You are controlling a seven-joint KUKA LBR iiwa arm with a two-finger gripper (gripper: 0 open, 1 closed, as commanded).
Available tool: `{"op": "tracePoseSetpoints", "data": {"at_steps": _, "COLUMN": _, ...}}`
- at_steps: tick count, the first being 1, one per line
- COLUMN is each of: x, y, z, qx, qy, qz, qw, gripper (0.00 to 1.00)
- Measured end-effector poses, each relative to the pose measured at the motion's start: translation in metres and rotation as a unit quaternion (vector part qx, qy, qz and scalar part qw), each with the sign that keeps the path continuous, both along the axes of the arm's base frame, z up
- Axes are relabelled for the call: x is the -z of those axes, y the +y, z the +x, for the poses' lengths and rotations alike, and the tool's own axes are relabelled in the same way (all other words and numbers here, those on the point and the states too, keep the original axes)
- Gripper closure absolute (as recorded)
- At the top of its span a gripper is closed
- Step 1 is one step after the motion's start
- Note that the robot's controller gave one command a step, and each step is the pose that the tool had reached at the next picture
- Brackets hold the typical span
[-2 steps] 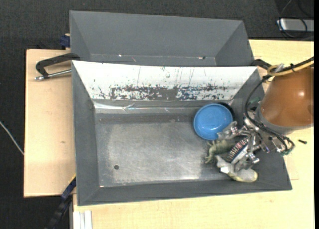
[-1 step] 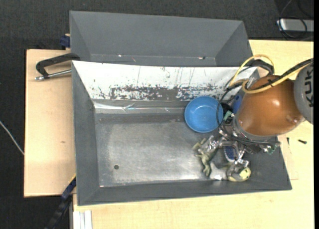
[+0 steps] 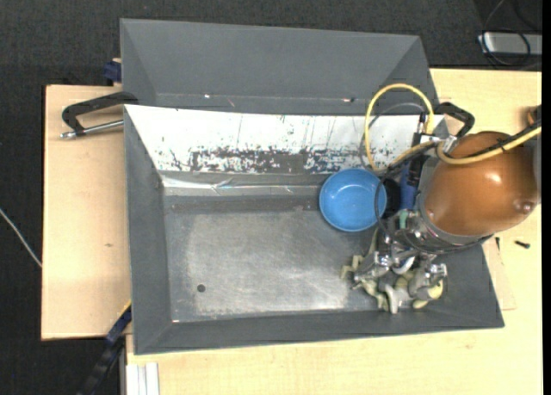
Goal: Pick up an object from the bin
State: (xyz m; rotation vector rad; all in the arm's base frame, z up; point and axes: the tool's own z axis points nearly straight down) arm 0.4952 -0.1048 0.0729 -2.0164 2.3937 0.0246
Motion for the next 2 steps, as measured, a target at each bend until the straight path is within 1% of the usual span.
{"op": "tracePoseSetpoints", "data": {"at_steps": 1, "x": -0.002, "y": -0.007, "z": 0.002, "qx": -0.001, "qy": -0.0029, "qz": -0.006, "qw": 1.0000, "gripper": 1.00}}
{"op": "tracePoseSetpoints", "data": {"at_steps": 2, "x": -0.075, "y": -0.005, "z": 0.004, "qx": 0.000, "qy": -0.0038, "qz": -0.009, "qw": 0.9999, "gripper": 1.00}}
